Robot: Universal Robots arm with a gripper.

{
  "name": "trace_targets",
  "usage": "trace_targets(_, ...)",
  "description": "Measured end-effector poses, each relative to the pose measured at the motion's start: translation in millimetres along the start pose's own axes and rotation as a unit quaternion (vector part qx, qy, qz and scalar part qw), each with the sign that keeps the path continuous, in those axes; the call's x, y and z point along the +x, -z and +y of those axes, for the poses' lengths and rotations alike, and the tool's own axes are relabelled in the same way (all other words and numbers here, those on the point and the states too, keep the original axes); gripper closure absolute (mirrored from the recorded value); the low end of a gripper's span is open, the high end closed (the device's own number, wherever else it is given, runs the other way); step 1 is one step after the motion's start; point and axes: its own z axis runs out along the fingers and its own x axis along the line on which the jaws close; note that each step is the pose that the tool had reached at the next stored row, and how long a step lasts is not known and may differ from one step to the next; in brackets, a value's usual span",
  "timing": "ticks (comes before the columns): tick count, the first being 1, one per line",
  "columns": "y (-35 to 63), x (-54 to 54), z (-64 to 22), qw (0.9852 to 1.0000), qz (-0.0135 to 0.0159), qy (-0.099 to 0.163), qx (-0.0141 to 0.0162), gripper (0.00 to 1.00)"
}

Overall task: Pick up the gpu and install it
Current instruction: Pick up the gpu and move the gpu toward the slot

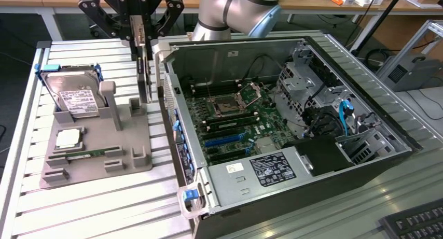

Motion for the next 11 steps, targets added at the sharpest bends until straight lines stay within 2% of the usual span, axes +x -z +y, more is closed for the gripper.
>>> trace_targets(11,-0.3,-8.9,0.7,1.0,0.0,0.0,0.0,0.73)
